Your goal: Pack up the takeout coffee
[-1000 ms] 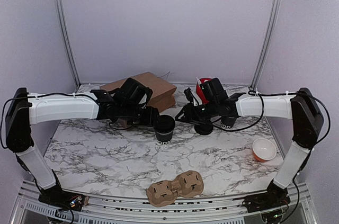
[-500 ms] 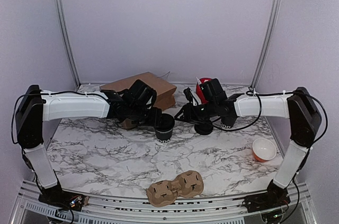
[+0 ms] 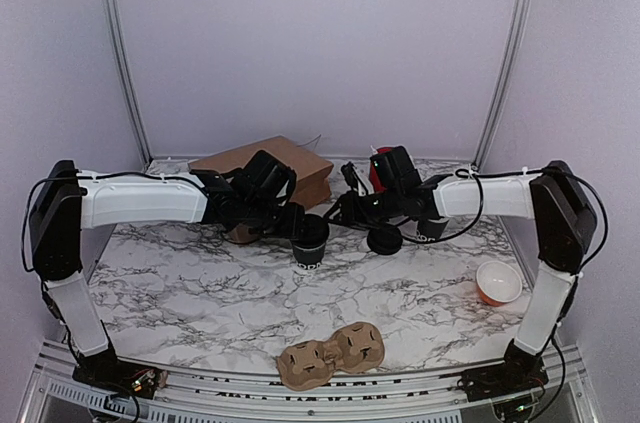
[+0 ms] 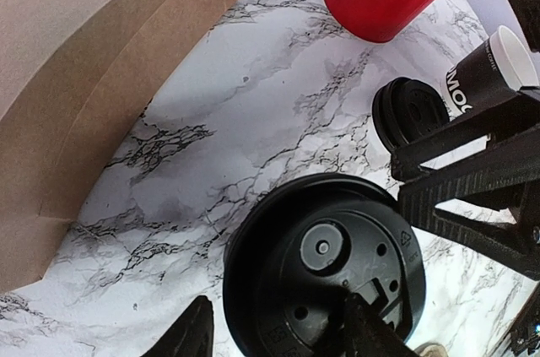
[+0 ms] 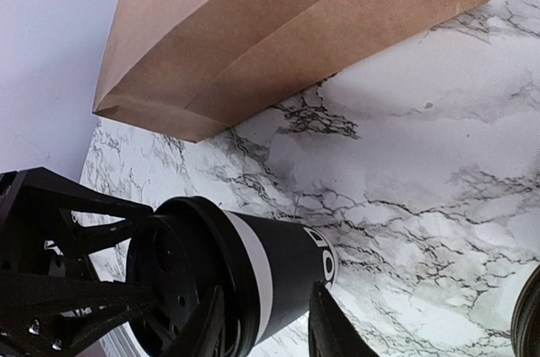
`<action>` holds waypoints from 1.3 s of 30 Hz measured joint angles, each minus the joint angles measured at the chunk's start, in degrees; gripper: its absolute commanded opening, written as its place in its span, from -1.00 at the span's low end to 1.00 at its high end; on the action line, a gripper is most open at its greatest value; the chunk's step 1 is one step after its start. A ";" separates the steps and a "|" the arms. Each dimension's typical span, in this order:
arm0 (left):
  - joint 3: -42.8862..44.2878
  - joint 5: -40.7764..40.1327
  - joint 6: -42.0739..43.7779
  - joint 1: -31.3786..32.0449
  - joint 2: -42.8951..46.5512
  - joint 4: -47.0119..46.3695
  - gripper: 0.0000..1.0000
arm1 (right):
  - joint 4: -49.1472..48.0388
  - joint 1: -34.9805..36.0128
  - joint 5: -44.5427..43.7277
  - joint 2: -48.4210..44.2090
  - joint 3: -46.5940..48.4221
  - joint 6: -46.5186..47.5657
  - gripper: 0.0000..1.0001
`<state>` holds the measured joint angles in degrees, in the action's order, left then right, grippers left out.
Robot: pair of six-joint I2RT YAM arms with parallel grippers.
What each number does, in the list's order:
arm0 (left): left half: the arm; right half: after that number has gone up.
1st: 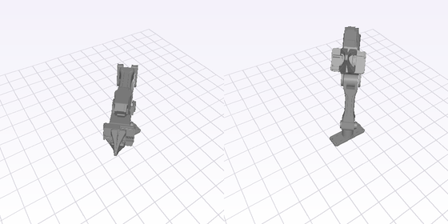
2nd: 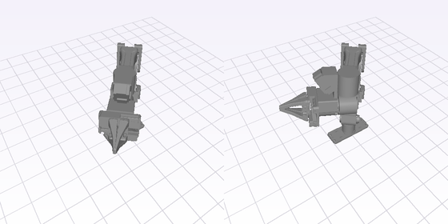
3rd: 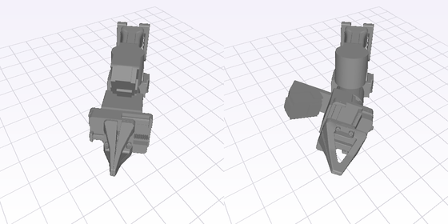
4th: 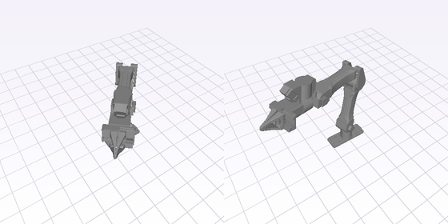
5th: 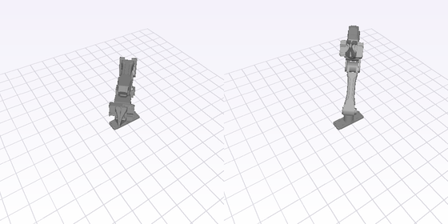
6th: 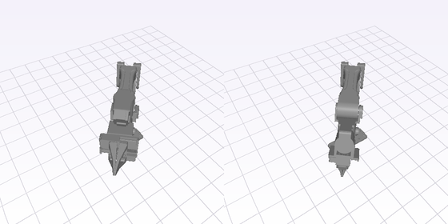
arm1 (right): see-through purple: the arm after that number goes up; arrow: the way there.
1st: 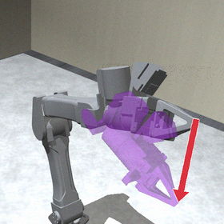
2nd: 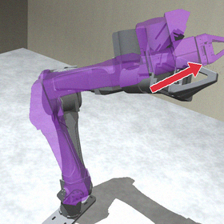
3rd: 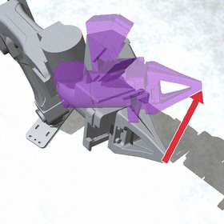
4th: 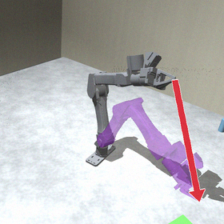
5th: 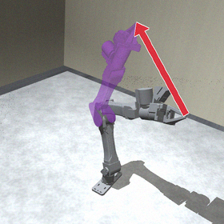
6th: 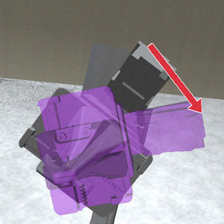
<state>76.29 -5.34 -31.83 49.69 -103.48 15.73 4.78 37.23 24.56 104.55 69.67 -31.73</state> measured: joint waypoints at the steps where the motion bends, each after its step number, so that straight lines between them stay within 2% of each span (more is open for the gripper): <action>1: 0.00 0.13 0.00 0.00 0.00 0.00 0.03 | -0.04 -0.02 -0.04 0.35 0.55 0.00 -0.35; 17: 0.00 0.37 0.17 0.00 -0.31 -0.72 0.01 | 0.48 -0.11 -1.16 1.97 1.79 0.92 -0.40; 39: -4.13 0.63 -0.63 0.00 0.68 -6.73 0.02 | -1.33 5.14 -13.38 0.92 0.28 1.70 -0.53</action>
<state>72.16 -4.71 -32.47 49.69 -102.80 8.99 3.44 42.37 11.18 105.47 69.95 -30.02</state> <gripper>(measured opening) 0.508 0.241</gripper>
